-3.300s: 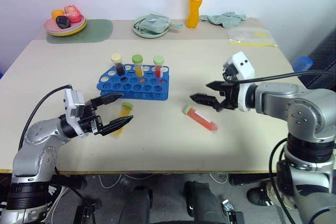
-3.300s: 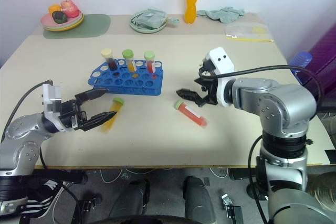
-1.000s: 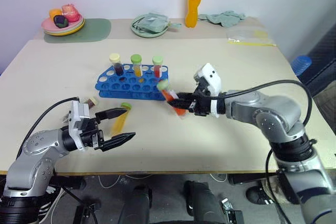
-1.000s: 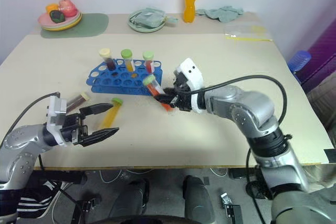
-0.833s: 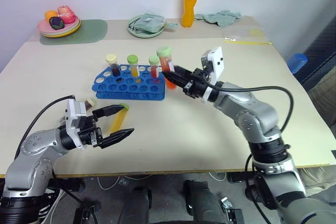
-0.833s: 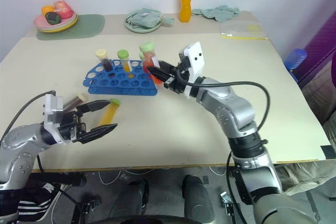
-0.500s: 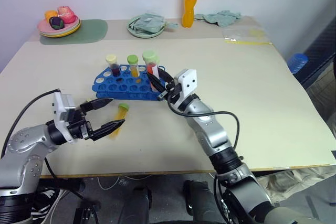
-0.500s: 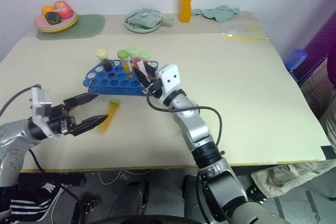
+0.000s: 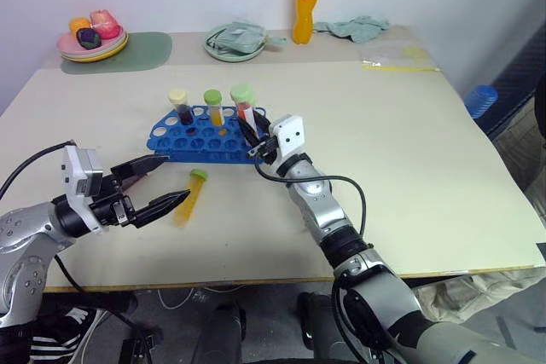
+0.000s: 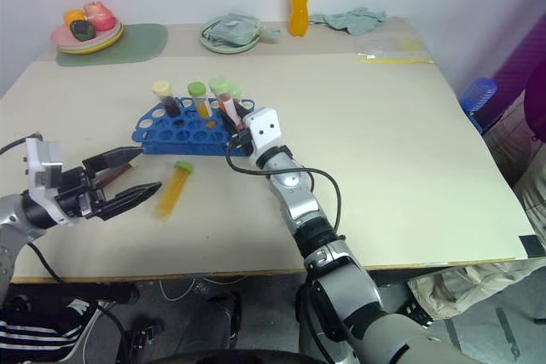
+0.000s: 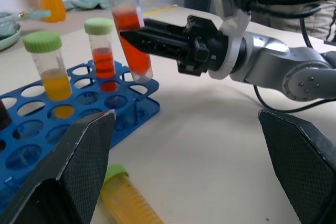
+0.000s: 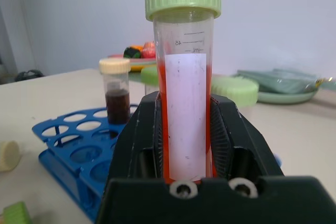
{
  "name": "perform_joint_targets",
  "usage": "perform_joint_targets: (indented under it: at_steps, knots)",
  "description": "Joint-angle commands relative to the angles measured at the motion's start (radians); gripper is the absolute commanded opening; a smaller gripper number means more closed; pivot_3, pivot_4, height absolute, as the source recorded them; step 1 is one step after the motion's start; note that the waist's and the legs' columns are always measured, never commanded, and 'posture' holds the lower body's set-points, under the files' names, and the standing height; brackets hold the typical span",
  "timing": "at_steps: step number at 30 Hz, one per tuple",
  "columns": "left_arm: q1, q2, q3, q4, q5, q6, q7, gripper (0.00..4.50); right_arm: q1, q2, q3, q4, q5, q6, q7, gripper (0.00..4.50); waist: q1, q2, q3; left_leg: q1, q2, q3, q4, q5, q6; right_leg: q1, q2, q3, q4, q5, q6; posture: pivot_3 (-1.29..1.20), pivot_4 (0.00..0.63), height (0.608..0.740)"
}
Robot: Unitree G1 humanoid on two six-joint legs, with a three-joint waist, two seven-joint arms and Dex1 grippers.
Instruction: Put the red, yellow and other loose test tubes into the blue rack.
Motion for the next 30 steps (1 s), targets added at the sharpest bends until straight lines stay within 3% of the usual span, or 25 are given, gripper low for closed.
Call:
perform_joint_targets:
  at_steps: [1,30]
  knots:
    - [0.0,0.017,0.039,-0.042,-0.024,0.011,0.009,4.5,-0.009,0.033,0.006,-0.014,-0.015,-0.048,0.008,0.77,-0.001,0.0,0.0,0.0,0.0,0.0,0.0,0.0,0.0,0.0,0.0,0.0,0.0,0.0,0.0,0.0,0.15,0.74]
    - [0.021,0.036,0.063,-0.06,-0.047,0.044,0.01,4.5,-0.108,0.09,-0.004,0.191,-0.067,-0.128,-0.074,0.77,-0.017,0.0,0.0,0.001,0.0,0.0,0.0,0.0,0.0,0.001,0.0,0.0,0.001,0.0,0.0,0.0,0.15,0.74]
